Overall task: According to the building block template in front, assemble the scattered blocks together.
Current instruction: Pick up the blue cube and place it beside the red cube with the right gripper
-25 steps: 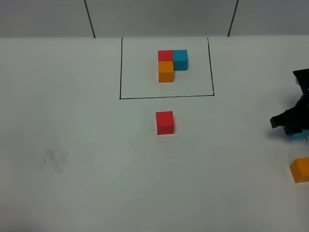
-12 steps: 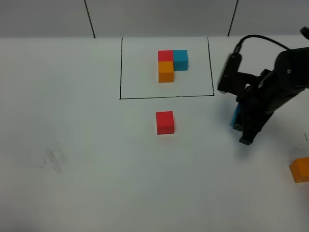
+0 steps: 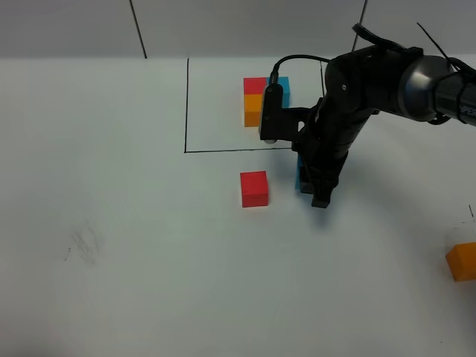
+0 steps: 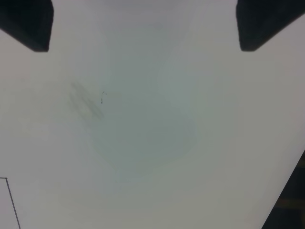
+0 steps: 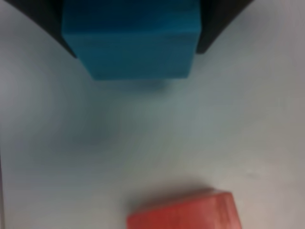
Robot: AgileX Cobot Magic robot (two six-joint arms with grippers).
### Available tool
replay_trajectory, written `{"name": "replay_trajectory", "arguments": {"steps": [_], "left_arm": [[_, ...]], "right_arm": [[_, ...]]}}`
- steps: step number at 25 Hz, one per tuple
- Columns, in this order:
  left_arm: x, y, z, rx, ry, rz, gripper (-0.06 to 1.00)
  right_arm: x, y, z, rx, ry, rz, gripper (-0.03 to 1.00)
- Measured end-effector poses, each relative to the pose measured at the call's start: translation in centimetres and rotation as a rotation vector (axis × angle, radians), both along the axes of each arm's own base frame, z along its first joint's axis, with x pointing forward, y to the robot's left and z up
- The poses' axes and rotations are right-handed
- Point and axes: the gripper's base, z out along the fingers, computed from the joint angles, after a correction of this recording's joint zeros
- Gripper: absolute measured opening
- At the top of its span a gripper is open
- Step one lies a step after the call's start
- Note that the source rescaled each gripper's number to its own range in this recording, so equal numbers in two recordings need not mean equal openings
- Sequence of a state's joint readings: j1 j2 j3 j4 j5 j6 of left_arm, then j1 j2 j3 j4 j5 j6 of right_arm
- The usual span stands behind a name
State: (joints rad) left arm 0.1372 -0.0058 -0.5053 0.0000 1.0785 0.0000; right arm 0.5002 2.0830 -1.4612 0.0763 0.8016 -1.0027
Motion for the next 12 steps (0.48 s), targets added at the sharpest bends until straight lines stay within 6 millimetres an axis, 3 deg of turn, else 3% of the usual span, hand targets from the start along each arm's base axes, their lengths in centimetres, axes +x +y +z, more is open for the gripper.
{"name": "replay_trajectory", "arguments": {"steps": [12], "left_arm": [[0.0,0.0,0.0,0.004,0.001,0.003,0.77]], "right_arm": [[-0.2,2.2,-0.9,-0.013,-0.016,0.113,0.26]]}}
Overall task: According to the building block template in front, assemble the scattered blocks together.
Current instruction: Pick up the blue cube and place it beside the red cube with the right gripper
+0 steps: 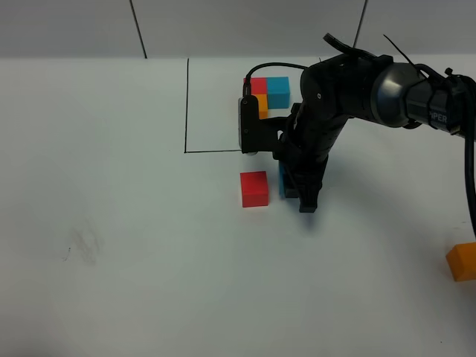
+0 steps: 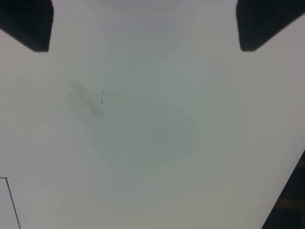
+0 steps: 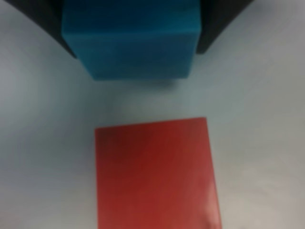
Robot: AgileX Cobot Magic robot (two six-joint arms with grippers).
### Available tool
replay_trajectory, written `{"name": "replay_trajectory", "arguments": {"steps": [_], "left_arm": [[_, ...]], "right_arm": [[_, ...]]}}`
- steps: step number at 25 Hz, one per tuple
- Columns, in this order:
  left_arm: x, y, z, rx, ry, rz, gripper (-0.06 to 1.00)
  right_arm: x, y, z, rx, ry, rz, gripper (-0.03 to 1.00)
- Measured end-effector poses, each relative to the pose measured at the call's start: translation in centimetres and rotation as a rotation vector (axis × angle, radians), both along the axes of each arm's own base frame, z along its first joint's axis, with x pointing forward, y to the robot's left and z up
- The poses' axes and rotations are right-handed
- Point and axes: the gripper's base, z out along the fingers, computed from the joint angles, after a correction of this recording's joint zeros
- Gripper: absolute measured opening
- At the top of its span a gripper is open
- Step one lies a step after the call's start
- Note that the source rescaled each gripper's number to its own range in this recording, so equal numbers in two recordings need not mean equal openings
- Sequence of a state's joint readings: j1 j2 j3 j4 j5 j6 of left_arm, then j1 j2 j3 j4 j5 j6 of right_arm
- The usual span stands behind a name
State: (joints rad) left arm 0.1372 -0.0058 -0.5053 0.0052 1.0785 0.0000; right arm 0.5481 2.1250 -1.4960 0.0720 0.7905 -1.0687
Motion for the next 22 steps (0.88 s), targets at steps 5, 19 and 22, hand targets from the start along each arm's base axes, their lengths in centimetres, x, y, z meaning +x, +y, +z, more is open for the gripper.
{"name": "replay_trajectory", "arguments": {"steps": [5,19,22], "left_arm": [[0.0,0.0,0.0,0.000,0.000,0.000,0.77],[0.0,0.0,0.0,-0.004,-0.001,-0.003,0.77],[0.0,0.0,0.0,0.000,0.000,0.000,0.77]], "right_arm": [[0.0,0.2,0.0,0.006,-0.009,0.010,0.26],[0.4,1.1,-1.2,0.020,-0.021,0.058,0.26],[0.4,1.2,-1.2,0.024,-0.024,0.068,0.26]]}}
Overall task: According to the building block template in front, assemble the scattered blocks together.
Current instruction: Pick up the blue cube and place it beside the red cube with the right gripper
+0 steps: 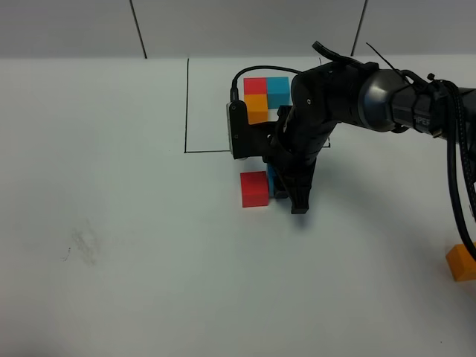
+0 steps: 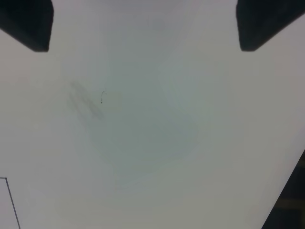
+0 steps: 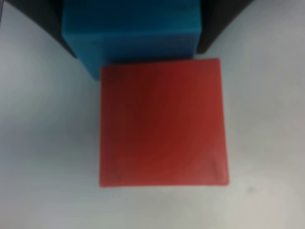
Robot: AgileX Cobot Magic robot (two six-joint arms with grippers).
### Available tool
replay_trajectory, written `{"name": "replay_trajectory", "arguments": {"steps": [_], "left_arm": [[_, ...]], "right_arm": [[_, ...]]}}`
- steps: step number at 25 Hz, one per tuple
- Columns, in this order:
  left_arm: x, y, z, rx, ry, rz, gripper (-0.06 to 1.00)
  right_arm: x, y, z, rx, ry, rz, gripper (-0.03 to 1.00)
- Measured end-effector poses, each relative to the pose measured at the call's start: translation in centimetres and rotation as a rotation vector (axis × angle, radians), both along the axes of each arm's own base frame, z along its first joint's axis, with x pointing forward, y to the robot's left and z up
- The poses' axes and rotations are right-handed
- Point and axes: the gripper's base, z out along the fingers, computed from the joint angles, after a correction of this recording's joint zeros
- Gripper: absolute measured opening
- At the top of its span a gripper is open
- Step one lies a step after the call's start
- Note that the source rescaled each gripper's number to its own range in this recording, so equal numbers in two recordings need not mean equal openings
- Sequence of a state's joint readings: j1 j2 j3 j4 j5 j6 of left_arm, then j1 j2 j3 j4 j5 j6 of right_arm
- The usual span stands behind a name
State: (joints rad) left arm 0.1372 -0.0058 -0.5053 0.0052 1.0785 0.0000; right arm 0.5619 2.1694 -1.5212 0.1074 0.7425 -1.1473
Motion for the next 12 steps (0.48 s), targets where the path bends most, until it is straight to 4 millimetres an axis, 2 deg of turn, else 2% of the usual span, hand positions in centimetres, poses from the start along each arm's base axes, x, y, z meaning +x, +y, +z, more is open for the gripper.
{"name": "replay_trajectory", "arguments": {"steps": [12], "left_arm": [[0.00,0.00,0.00,0.000,0.000,0.000,0.77]], "right_arm": [[-0.10,0.03,-1.03,-0.015,0.040,0.005,0.26]]}}
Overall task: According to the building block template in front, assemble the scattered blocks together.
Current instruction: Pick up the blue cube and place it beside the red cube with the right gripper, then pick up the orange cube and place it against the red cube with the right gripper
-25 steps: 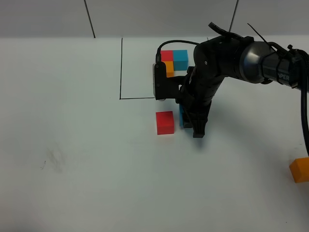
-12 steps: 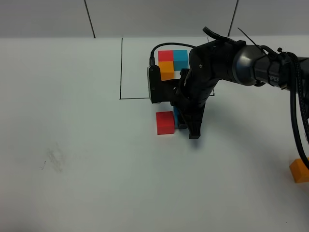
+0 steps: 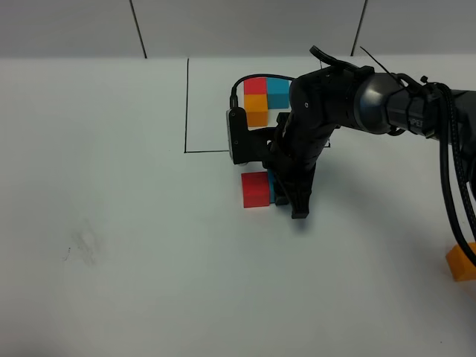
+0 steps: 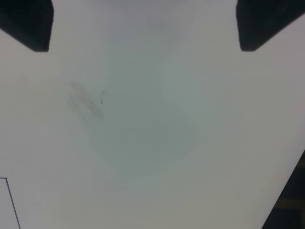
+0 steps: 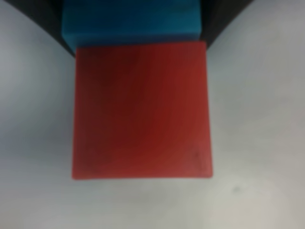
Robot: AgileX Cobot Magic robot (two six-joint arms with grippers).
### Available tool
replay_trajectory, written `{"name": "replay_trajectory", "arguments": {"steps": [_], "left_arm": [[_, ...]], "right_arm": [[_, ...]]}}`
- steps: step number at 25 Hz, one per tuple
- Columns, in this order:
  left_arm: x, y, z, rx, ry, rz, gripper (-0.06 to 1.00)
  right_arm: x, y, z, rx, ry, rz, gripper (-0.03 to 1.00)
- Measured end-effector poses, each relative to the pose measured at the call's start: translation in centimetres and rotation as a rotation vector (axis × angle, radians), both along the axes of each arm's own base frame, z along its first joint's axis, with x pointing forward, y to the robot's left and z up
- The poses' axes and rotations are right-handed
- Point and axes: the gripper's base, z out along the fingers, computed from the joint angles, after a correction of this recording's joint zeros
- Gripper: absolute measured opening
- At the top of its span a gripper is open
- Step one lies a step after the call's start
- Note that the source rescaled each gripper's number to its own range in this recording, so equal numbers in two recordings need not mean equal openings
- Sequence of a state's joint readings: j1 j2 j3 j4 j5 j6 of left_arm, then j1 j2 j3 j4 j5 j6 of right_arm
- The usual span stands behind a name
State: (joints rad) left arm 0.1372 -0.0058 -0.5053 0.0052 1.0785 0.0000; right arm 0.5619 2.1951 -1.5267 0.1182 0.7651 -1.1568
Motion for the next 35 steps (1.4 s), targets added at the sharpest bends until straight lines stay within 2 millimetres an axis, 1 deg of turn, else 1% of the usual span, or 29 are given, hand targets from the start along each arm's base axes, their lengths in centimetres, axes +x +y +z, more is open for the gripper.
{"name": "replay_trajectory", "arguments": {"steps": [6,15,16,18,21,23,24,26,28,29,31,32,35], "left_arm": [[0.0,0.0,0.0,-0.004,-0.001,-0.003,0.77],[0.0,0.0,0.0,0.000,0.000,0.000,0.77],[0.0,0.0,0.0,0.000,0.000,0.000,0.77],[0.0,0.0,0.0,0.000,0.000,0.000,0.77],[0.0,0.0,0.0,0.000,0.000,0.000,0.77],[0.0,0.0,0.0,0.000,0.000,0.000,0.77],[0.0,0.0,0.0,0.000,0.000,0.000,0.77],[0.0,0.0,0.0,0.000,0.000,0.000,0.77],[0.0,0.0,0.0,0.000,0.000,0.000,0.77],[0.0,0.0,0.0,0.000,0.000,0.000,0.77],[0.0,0.0,0.0,0.000,0.000,0.000,0.77],[0.0,0.0,0.0,0.000,0.000,0.000,0.77],[0.0,0.0,0.0,0.000,0.000,0.000,0.77]], "right_arm": [[0.0,0.1,-0.7,-0.004,0.020,0.003,0.26],[0.2,0.3,-0.7,0.003,0.026,-0.010,0.26],[0.2,0.3,-0.6,0.007,0.030,-0.025,0.29],[0.4,0.5,-0.4,0.020,0.034,-0.066,0.44],[0.3,0.4,0.2,0.033,0.046,-0.151,0.80],[0.2,0.1,1.8,0.033,0.045,-0.232,0.93],[0.1,-0.3,3.0,0.038,0.041,-0.293,0.96],[-0.3,-1.7,5.1,0.070,0.036,-0.444,0.99],[-0.8,-4.2,7.2,0.123,0.025,-0.644,1.00],[-1.3,-5.6,7.6,0.141,0.020,-0.732,1.00],[-2.4,-9.2,9.0,0.187,-0.009,-0.917,1.00],[-3.1,-11.0,9.2,0.195,-0.020,-0.993,1.00],[-5.8,-15.4,10.3,0.223,-0.051,-1.156,1.00]]}}
